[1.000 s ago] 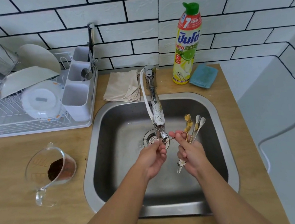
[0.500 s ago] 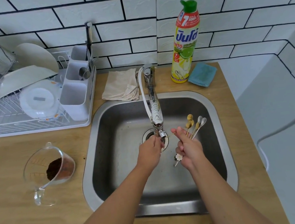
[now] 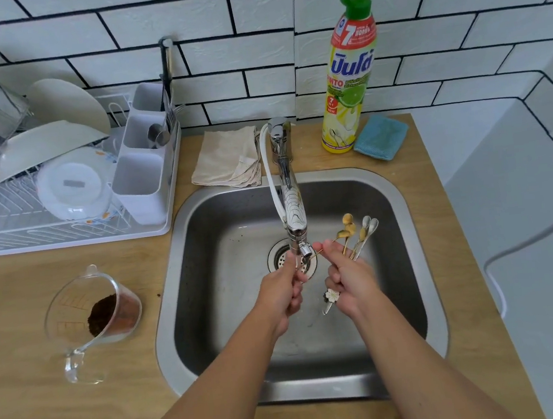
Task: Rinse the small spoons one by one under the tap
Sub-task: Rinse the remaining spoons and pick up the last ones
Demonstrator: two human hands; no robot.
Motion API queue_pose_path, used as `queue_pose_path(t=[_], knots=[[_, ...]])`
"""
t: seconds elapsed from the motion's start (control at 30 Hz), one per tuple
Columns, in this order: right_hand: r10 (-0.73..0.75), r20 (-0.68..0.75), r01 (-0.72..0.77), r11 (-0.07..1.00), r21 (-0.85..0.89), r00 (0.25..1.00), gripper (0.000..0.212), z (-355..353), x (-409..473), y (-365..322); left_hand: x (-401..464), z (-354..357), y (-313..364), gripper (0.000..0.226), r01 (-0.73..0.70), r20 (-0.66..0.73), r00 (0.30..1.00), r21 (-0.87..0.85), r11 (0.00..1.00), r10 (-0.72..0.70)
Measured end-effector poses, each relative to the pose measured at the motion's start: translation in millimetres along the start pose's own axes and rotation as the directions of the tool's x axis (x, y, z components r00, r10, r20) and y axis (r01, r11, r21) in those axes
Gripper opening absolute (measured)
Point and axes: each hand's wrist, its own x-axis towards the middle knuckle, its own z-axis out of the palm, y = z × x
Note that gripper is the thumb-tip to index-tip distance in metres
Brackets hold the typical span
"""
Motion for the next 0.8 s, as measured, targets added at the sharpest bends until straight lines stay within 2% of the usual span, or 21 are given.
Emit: queue_pose_path(t=[0.1, 0.17, 0.27, 0.33, 0.37, 0.4, 0.43, 0.5, 0.53, 0.6, 0.67, 0.73, 0.8], knots=[[0.002, 0.012, -0.001, 1.000, -0.006, 1.000, 0.003, 2, 0, 0, 3, 2, 3, 0.046, -0.026, -0.056, 0.998, 0.053, 0.998, 0.029], [-0.019, -0.031, 0.018, 0.999, -0.027, 0.999, 0.005, 1, 2, -1, 2, 2, 1, 0.032, -0.148, -0.009, 0.989, 0.159, 0.976, 0.151], [-0.042, -0.100, 0.041, 0.999, -0.011, 0.994, 0.010, 1, 5, -4, -2, 1, -7, 0.013, -0.359, 0.093, 0.932, 0.390, 0.848, 0.351], [-0.044, -0.109, 0.042, 0.999, -0.020, 0.993, 0.011, 3, 6, -3, -2, 2, -10, 0.018, -0.398, 0.074, 0.899, 0.546, 0.737, 0.431], [-0.046, -0.106, 0.044, 0.999, -0.027, 0.993, 0.012, 5, 5, -2, -2, 3, -9, 0.025, -0.372, 0.038, 0.900, 0.585, 0.721, 0.434], [-0.047, -0.100, 0.044, 0.999, -0.028, 0.994, 0.013, 7, 5, -1, -2, 3, -6, 0.031, -0.327, 0.010, 0.918, 0.582, 0.744, 0.396], [-0.047, -0.094, 0.044, 0.999, -0.028, 0.995, 0.013, 9, 5, -1, -2, 3, -3, 0.037, -0.256, -0.008, 0.952, 0.529, 0.809, 0.306], [-0.044, -0.089, 0.040, 0.998, -0.044, 0.995, 0.013, 11, 5, -1, -2, 4, 4, 0.041, -0.024, 0.027, 1.000, 0.298, 0.954, 0.017], [-0.042, -0.088, 0.037, 0.998, -0.057, 0.995, 0.013, 12, 5, -2, -2, 2, 6, 0.042, 0.079, 0.074, 0.993, 0.201, 0.976, -0.096], [-0.042, -0.097, 0.035, 0.997, -0.074, 0.994, 0.012, 12, 5, -3, -2, 0, 6, 0.046, 0.100, 0.142, 0.981, 0.204, 0.974, -0.131], [-0.048, -0.125, 0.038, 0.996, -0.085, 0.991, 0.010, 12, 6, -4, -3, 2, 4, 0.042, -0.067, 0.151, 0.988, 0.301, 0.951, 0.022], [-0.049, -0.151, 0.033, 0.994, -0.107, 0.987, 0.013, 13, 6, -4, -4, 3, 0, 0.034, -0.263, 0.128, 0.965, 0.399, 0.878, 0.231], [-0.046, -0.163, 0.030, 0.995, -0.100, 0.986, 0.015, 13, 5, -3, -3, 0, -2, 0.036, -0.348, 0.090, 0.932, 0.488, 0.801, 0.351]])
